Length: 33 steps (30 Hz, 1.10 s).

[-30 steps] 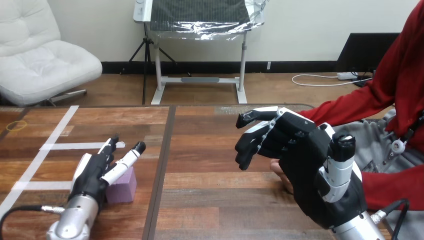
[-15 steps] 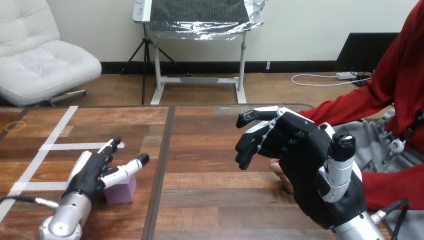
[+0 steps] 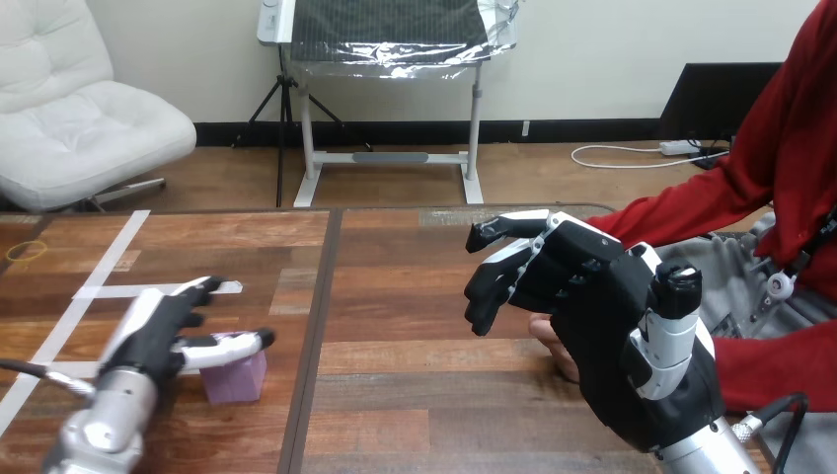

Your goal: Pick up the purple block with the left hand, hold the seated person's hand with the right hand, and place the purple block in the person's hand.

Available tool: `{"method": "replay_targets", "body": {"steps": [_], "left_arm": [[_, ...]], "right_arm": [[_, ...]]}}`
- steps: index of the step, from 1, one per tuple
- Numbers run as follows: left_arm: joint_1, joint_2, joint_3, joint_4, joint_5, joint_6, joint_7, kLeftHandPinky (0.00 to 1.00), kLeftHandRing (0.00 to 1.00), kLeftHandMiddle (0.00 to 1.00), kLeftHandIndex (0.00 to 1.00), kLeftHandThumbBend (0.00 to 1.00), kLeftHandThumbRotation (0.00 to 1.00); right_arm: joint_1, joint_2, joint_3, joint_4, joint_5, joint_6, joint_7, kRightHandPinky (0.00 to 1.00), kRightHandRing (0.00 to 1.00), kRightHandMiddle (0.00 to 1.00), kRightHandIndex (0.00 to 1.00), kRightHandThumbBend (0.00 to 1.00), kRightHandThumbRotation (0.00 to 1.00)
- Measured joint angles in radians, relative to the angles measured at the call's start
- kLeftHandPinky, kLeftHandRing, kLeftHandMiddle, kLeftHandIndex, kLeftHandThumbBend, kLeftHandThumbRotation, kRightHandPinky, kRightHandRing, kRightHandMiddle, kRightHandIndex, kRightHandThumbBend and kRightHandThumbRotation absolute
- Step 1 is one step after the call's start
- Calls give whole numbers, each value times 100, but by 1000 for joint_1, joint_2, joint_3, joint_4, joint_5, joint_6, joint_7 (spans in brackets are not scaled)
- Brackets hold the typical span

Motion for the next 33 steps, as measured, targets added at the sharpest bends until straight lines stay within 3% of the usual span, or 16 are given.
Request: {"method": "replay_targets", "body": {"steps": [9,13,27,33], "left_arm": [[0,54,0,-14,13,40,-47,99,98,97,95,76,18],[1,81,0,-14,19,56,-64,95,98,97,95,76,17],[2,169,-1,-11,30,44,-118,87,97,96,94,78,12],[-1,201,-21,-11,50,36,-157,85,97,96,95,82,10]], "right_arm": [[0,0,0,0,1,0,1,36,46,52,63,93,100],[0,0,0,0,1,0,0,36,46,52,63,92,100],[-4,1,1,0,0,0,-2,37,45,52,62,92,100],[-5,1,1,0,0,0,-1,37,46,52,63,92,100]]}}
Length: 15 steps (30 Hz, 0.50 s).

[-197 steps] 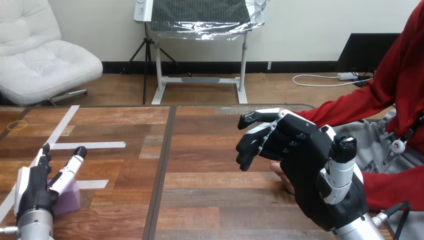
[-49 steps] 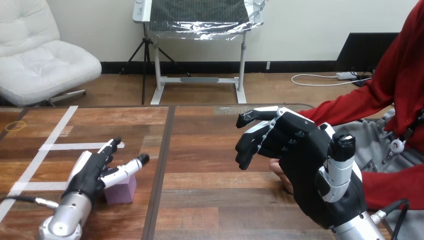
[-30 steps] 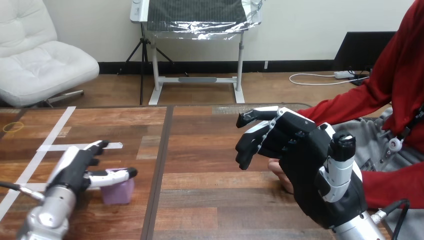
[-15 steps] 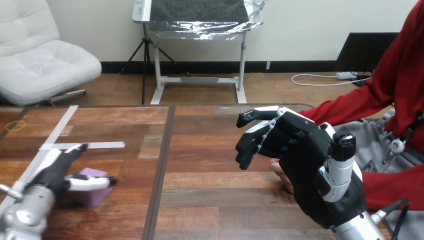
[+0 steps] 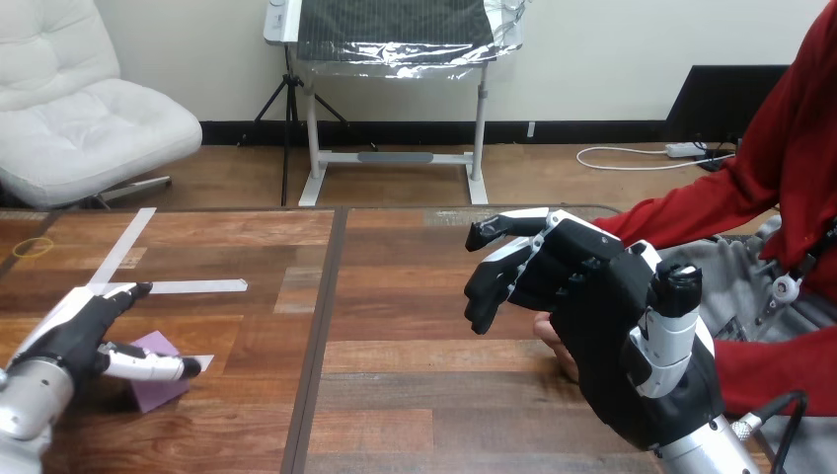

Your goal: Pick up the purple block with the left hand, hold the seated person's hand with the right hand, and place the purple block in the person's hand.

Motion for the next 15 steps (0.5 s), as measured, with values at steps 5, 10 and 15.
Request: {"method": "replay_targets", "body": {"steps": [5,10,15], "left_arm": [[-3,21,-19,0,14,-5,-45,84,97,96,95,84,10],[-5,35,-35,0,20,-11,-88,84,97,97,95,84,11],[-31,69,-49,0,21,-19,-150,86,97,96,94,81,16]], "right_arm": [[-2,0,0,1,0,-1,1,37,46,52,63,91,100],[-6,0,0,6,0,-5,3,37,46,52,63,90,100],[-14,1,0,10,0,-6,8,36,45,52,62,91,100]]}}
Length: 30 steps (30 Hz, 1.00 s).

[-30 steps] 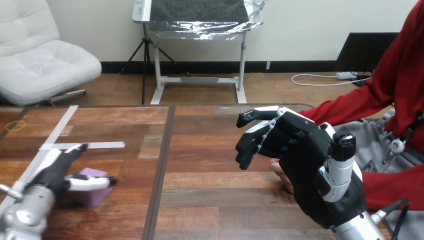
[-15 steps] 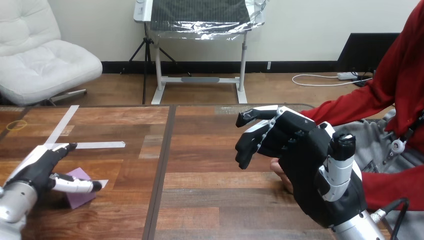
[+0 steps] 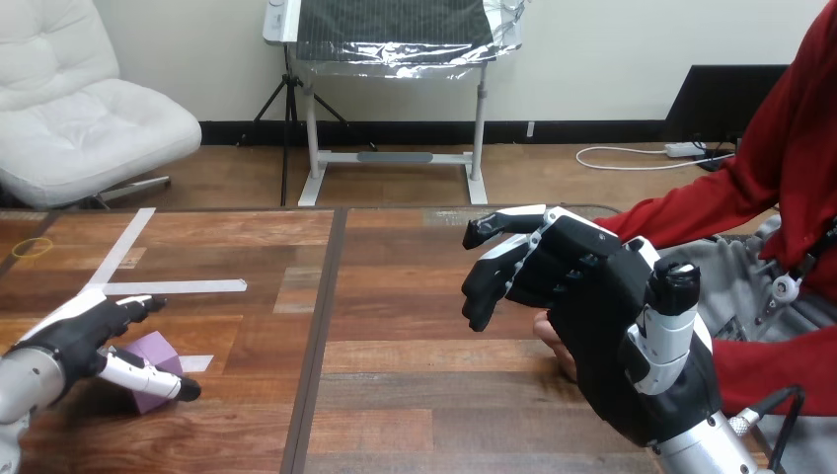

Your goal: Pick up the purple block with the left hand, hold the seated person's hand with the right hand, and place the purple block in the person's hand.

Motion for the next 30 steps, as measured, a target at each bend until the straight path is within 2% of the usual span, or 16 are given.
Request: {"method": "replay_targets", "body": {"steps": [8,16,24,30], "left_arm": [[-16,8,-2,0,-2,0,-60,89,97,95,92,76,19],[-35,9,-10,0,0,0,-83,88,95,94,91,76,15],[-49,9,-12,-6,9,2,-91,80,90,91,87,77,4],[-53,10,-22,-26,44,22,-90,74,86,89,85,78,1]], "right_arm": [[0,0,0,0,0,0,-1,36,45,52,62,92,100],[0,0,0,0,0,0,0,36,45,52,62,92,100],[0,0,0,0,0,0,0,37,45,52,63,92,100],[0,0,0,0,0,0,0,37,45,52,63,92,100]]}}
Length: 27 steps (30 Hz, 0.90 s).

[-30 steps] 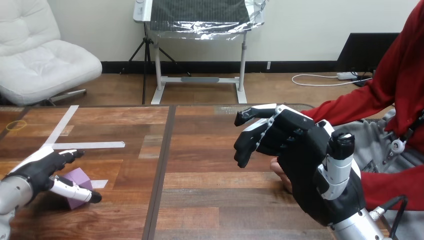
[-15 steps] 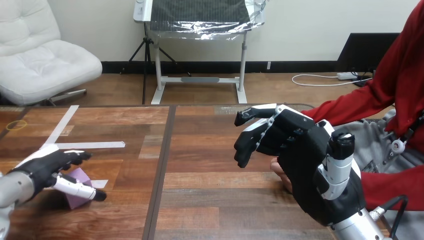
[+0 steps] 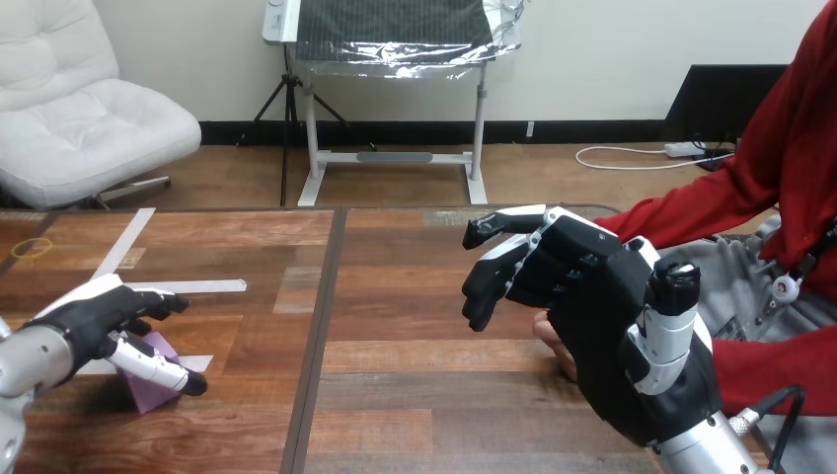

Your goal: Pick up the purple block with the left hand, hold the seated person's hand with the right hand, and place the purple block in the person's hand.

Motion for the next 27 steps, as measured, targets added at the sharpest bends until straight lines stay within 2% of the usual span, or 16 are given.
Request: {"method": "replay_targets", "body": {"steps": [9,27], "left_arm": [[-3,0,-15,-13,42,21,21,68,80,85,81,79,0],[-3,0,-27,-13,83,29,51,64,80,86,80,81,0]], "right_arm": [[0,0,0,0,-1,0,-1,37,45,52,62,92,100],[0,0,0,0,1,-1,0,37,45,52,62,93,100]]}}
